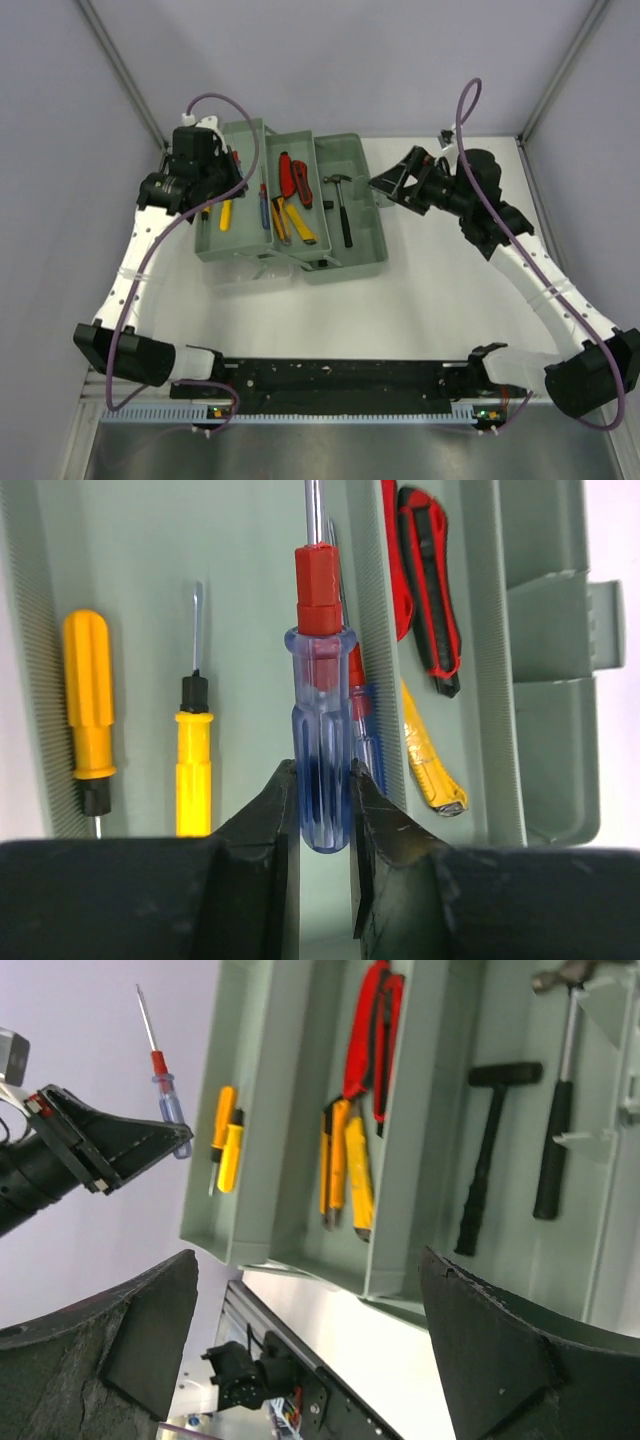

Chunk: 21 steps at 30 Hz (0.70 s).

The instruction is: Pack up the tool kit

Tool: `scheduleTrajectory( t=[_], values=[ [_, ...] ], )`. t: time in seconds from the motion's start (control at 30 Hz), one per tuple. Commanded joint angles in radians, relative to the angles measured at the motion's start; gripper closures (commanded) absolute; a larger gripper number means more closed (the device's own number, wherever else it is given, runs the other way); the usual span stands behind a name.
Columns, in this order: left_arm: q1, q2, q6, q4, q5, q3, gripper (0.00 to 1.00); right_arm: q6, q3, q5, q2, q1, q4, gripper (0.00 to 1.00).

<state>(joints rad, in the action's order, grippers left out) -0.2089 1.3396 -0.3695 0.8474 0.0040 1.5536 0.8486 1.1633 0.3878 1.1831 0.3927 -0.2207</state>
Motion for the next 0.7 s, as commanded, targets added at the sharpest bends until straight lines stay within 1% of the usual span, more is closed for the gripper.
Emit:
scheduleTrajectory(
  t=[0.0, 0.1, 0.17, 0.23, 0.27, 0.3, 0.33, 0.43, 0.57, 0.67],
  values=[
    [-0.004, 0.067, 0.038, 0.025, 0.029, -0.009, 1.0, -0.003, -0.03, 0.009, -0.008, -0.015, -0.034, 0.13],
    [-0.004, 0.101, 0.03, 0.019, 0.037, -0.024, 1.0, 0.001, -0.047, 0.017, -0.002, -0.015, -0.043, 0.14],
    [-0.004, 0.125, 0.027, 0.033, 0.007, -0.021, 1.0, 0.003, -0.056, 0.019, 0.0, -0.017, -0.049, 0.14],
    [-0.004, 0.141, 0.029, 0.045, 0.007, -0.02, 1.0, 0.006, -0.065, 0.017, 0.0, -0.018, -0.052, 0.14],
    [-0.004, 0.142, 0.03, 0.048, -0.027, -0.023, 1.0, 0.006, -0.07, 0.019, -0.003, -0.018, -0.055, 0.14],
    [-0.004, 0.142, 0.035, 0.048, -0.025, -0.026, 0.98, 0.007, -0.073, 0.017, -0.004, -0.018, -0.057, 0.14],
    [-0.004, 0.141, 0.04, 0.05, -0.025, -0.027, 0.93, 0.009, -0.08, 0.017, -0.007, -0.018, -0.058, 0.14],
    [-0.004, 0.135, 0.049, 0.058, -0.03, -0.029, 0.69, 0.012, -0.091, 0.016, -0.011, -0.018, -0.062, 0.15],
    [-0.004, 0.118, 0.044, 0.065, -0.029, -0.026, 0.52, 0.012, -0.097, 0.011, -0.014, -0.02, -0.069, 0.15],
    [-0.004, 0.101, 0.034, 0.065, -0.009, -0.023, 0.45, 0.012, -0.097, -0.003, -0.014, -0.02, -0.078, 0.15]
  ],
)
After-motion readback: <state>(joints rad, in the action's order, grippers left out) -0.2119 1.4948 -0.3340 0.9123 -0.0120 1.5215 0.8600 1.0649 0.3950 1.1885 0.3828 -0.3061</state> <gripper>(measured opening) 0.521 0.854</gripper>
